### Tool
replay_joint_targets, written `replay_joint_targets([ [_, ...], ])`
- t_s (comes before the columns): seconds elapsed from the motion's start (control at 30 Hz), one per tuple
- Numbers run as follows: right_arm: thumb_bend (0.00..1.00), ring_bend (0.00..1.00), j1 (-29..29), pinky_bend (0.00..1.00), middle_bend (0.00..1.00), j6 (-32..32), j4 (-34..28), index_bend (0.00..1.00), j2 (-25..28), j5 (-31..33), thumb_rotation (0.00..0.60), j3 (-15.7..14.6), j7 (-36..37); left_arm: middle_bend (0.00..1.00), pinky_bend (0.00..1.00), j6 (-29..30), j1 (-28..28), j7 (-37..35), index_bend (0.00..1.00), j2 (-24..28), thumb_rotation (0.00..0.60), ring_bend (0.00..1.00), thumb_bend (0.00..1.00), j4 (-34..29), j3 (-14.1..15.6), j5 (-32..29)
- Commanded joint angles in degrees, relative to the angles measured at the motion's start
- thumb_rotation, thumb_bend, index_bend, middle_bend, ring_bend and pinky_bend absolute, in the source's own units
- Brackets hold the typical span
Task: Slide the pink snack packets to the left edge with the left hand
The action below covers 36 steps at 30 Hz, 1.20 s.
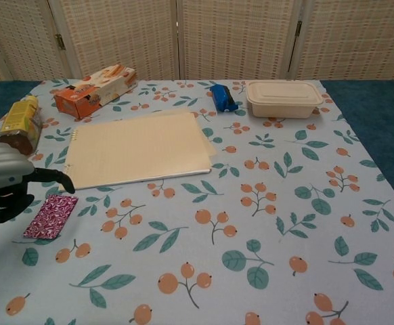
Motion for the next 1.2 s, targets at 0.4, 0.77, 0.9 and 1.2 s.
replay_joint_targets([
  [0.4, 0.39, 0.11, 0.2, 0.0, 0.09, -0.55, -0.06, 0.11, -0.08, 0.37, 0.6, 0.12, -0.21, 0.99, 0.91, -3.56, 0.34, 6.39, 0.24, 0.89, 0.6, 0.9, 0.7, -1.77, 1.53, -8.53],
  [0.77, 0.39, 0.11, 0.14, 0.0, 0.1, -0.64, -0.18, 0.11, -0.09, 0.58, 0.6, 0.09, -0.32, 0.99, 0.91, -4.6, -0.81, 9.2, 0.22, -0.35, 0.6, 0.9, 0.7, -2.11, 1.52, -11.51],
  [0.9, 0.39, 0.11, 0.04, 0.0, 0.1, -0.6, -0.11, 0.11, -0.07, 0.66, 0.6, 0.07, -0.2, 0.99, 0.91, -5.1, -1.25, 10.27, 0.22, -0.81, 0.6, 0.9, 0.7, -2.15, 1.61, -12.8],
  [1.2, 0.39, 0.11, 0.06, 0.0, 0.1, -0.7, 0.07, 0.1, -0.14, 0.76, 0.6, 0.11, -0.01, 0.99, 0.91, -5.34, -1.67, 11.46, 0.23, -1.34, 0.6, 0.9, 0.7, -1.89, 2.1, -14.64],
])
